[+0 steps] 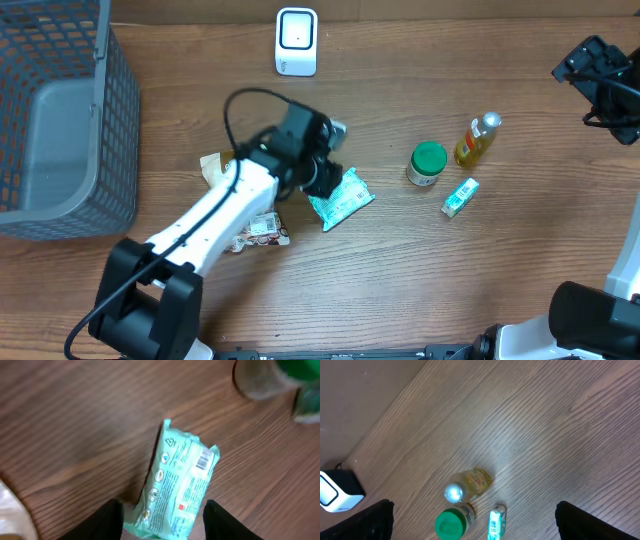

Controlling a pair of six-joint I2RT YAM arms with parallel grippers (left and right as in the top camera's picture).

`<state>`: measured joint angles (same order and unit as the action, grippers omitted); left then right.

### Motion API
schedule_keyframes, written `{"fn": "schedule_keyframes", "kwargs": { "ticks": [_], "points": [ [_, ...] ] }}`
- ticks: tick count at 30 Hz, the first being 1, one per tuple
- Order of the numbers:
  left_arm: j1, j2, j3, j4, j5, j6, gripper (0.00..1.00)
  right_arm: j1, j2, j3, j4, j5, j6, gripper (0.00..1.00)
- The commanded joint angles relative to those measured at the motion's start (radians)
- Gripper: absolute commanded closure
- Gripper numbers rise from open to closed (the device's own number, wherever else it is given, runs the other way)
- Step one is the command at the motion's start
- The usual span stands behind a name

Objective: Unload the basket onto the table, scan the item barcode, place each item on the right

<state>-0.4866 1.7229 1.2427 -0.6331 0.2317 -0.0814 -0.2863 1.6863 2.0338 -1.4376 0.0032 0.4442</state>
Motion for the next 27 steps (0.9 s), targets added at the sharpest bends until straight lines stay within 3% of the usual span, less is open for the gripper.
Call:
{"fn": "schedule_keyframes", "kwargs": {
  "ticks": [1, 7, 13, 27],
  "points": [
    [0.044, 0.002, 0.036, -0.061, 0.085, -0.065, 0.48, -0.002, 0.0, -0.001, 0.002, -0.005, -0.004, 0.0],
    [0.054, 0.058, 0.027, -0.156, 0.093, -0.064, 0.42, -0.002, 0.0, -0.001, 0.002, -0.005, -0.004, 0.0],
    [0.052, 0.172, 0.027, -0.163, 0.215, -0.037, 0.37, -0.002, 0.0, -0.001, 0.003, -0.005, -0.004, 0.0],
    [0.073, 0.235, 0.027, -0.156, 0.203, -0.015, 0.34, -0.002, 0.0, -0.001, 0.002, -0.005, -0.004, 0.0]
  ]
}}
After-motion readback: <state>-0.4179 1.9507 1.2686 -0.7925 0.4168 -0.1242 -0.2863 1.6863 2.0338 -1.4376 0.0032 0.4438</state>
